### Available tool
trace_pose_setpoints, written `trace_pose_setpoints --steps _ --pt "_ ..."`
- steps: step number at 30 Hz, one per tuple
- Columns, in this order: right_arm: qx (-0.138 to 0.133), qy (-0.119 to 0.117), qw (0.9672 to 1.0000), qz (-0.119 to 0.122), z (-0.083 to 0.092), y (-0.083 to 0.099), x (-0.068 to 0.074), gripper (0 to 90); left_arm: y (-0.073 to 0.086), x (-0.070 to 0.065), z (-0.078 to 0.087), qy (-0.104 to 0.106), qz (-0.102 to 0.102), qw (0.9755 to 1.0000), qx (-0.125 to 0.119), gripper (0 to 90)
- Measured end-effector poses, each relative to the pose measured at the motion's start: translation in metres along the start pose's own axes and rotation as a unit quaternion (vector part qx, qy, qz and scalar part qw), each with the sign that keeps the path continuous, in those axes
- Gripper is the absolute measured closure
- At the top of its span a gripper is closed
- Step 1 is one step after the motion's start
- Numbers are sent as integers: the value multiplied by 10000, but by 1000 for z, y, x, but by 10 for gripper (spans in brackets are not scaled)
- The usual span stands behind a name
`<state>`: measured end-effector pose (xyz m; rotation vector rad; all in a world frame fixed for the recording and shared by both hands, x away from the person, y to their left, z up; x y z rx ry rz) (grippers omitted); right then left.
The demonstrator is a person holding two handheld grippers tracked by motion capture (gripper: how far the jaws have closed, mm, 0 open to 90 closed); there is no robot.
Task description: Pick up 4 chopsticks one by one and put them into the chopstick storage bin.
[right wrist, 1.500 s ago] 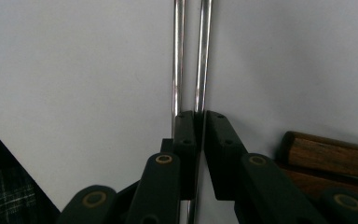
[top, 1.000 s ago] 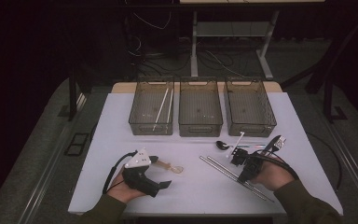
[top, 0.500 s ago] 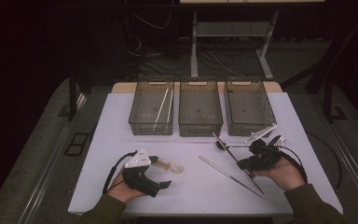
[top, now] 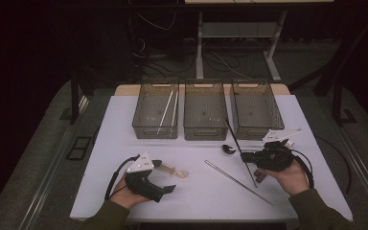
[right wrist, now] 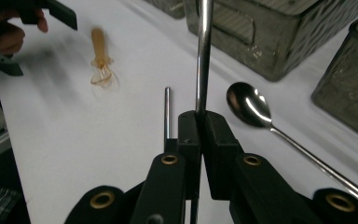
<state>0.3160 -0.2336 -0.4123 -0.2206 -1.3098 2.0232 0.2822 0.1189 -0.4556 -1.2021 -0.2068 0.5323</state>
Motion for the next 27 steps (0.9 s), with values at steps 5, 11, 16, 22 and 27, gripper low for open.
trace_pose_setpoints --steps 5,11,16,22,27 --pt "-264 11 9996 -20 0 -5 -2 860 0 3 0 -26 80 10000 30 0" --pt "-549 -40 9985 40 -6 -19 -1 860 1 2 0 -63 75 10000 -3 0" --pt "-728 -80 9973 43 -19 -33 4 860 1 2 -1 -20 26 10000 4 0" --pt "-840 -116 9964 32 -39 -51 11 860 2 3 0 -25 -47 10000 27 0" --pt "-862 -133 9961 114 -55 -67 16 860 1 3 -1 -23 -41 10000 13 0"
Point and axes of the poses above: each handheld gripper's, and its own axes: z roughly backward along the jaws, y roughly out of its underside, x roughly to its left, the point moved 4 cm from there along -z, roughly forward along the jaws, and after that the axes turned 11 degrees about -x, right-handed, at the moved point
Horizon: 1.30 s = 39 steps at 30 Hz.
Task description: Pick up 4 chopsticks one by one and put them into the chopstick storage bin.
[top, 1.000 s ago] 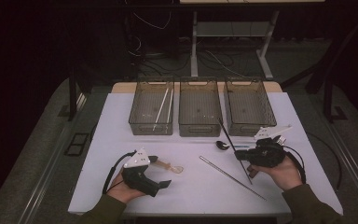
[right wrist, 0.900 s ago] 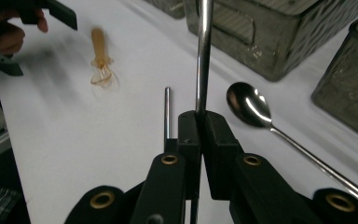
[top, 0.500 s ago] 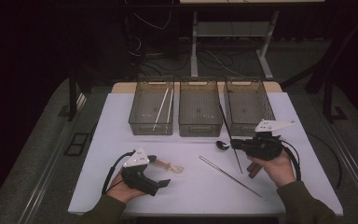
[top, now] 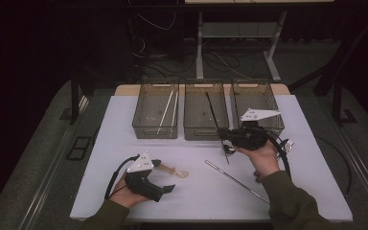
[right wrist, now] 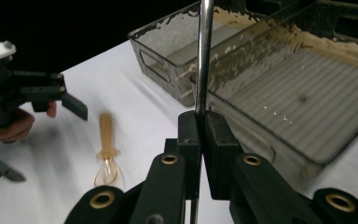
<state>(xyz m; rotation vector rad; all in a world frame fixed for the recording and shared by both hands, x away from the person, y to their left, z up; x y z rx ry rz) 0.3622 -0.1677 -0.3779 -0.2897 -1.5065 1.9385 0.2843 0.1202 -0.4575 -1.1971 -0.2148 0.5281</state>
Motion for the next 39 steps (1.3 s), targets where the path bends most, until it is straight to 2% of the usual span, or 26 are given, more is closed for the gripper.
trace_pose_setpoints --steps 14,15,18,24,28,39 --pt "-228 127 9996 56 -43 -40 3 860 0 -1 0 39 2 10000 8 0" --pt "-250 142 9996 51 -47 -43 2 860 -1 -2 -1 28 53 10000 -42 0" --pt "-332 170 9993 30 -58 -52 2 860 -1 -1 0 48 -28 10000 -1 0" --pt "-452 250 9987 -35 -81 -67 2 860 -1 0 0 59 -38 10000 0 0" --pt "-483 273 9984 -112 -97 -76 2 860 -1 -1 0 46 -18 10000 -7 0" --pt "-458 311 9984 -143 -137 -96 8 860 -2 0 1 34 -69 10000 -27 0"
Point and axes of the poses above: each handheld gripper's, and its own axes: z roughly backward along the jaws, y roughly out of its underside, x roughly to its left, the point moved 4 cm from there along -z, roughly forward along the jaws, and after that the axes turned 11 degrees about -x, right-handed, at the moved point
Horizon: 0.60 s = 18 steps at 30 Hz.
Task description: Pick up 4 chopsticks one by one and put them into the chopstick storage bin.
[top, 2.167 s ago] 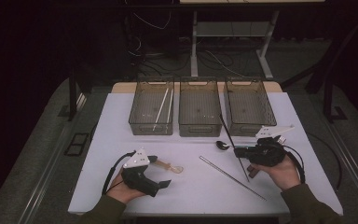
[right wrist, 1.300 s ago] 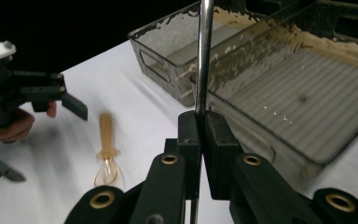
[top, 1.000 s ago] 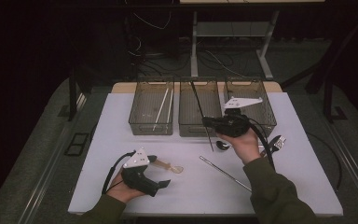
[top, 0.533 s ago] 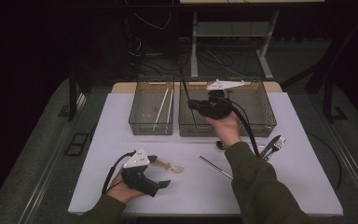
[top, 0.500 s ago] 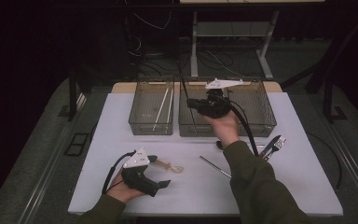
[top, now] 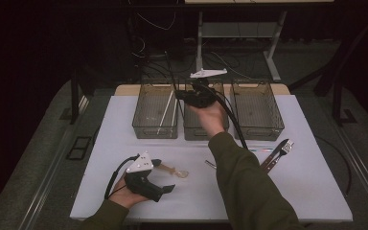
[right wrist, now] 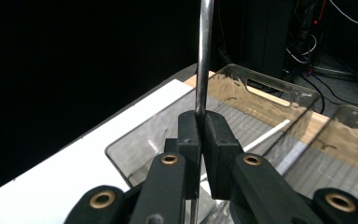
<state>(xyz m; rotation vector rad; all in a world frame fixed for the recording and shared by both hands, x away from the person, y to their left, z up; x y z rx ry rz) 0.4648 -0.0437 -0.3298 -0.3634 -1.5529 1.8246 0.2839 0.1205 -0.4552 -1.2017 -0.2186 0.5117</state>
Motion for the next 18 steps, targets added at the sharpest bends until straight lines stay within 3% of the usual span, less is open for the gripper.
trace_pose_setpoints --steps 12,18 --pt "143 140 9998 -24 -39 -6 0 860 -1 0 0 6 16 10000 -33 0" --pt "352 208 9992 -41 -58 4 2 860 -1 0 -1 23 -17 10000 -48 0"
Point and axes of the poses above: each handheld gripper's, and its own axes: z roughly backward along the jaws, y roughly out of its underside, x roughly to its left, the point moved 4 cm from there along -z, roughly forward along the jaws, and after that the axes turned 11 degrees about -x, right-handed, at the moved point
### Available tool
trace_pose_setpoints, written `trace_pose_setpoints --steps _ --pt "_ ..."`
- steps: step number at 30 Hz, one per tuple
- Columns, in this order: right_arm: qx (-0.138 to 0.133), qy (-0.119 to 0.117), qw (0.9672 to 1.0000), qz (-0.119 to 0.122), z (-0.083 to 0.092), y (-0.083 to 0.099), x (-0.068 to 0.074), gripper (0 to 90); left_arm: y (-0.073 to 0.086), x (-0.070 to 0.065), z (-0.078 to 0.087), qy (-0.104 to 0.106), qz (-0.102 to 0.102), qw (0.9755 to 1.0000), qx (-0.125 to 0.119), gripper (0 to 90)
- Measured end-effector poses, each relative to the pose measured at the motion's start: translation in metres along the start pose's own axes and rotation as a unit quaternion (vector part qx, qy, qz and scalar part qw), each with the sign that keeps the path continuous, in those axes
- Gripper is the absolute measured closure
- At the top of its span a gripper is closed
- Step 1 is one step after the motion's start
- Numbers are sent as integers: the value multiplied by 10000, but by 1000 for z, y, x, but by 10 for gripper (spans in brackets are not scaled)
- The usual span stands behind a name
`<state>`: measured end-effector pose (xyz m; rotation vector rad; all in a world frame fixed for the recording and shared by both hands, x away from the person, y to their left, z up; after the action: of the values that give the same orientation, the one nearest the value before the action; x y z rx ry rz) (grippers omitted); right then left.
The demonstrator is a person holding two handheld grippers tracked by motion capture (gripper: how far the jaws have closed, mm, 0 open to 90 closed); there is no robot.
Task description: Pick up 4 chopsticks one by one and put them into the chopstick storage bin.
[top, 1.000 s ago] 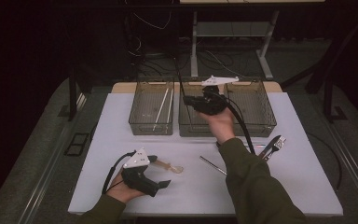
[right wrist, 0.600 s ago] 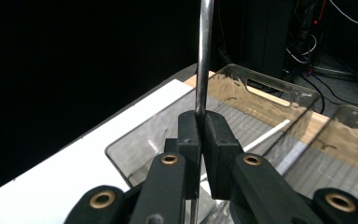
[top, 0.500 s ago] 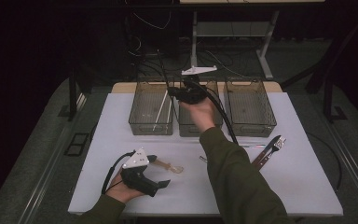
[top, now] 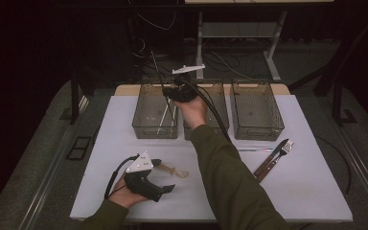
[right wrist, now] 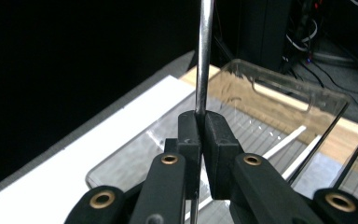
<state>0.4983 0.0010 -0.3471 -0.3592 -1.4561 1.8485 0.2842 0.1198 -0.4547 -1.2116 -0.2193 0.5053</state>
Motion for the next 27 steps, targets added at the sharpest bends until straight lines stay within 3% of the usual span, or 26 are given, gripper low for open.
trace_pose_setpoints --steps 14,22,24,27 --pt "680 184 9974 -137 -28 36 -4 859 0 -1 1 41 -32 10000 81 0" --pt "1120 382 9928 -179 -37 53 -6 847 0 -1 1 66 -27 9999 97 0" --pt "1122 336 9928 -253 -38 54 -7 765 0 -2 0 66 -32 9999 86 0" --pt "1112 364 9930 -140 -35 53 -8 686 0 -2 0 67 -32 9999 82 0"
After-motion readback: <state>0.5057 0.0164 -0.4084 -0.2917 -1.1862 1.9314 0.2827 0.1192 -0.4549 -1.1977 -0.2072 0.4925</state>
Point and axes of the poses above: each handheld gripper's, and its own axes: z roughly backward along the jaws, y roughly out of its underside, x roughly to its left, the point moved 4 cm from there along -z, roughly forward along the jaws, and after that the axes turned 11 degrees about -x, right-handed, at the moved point
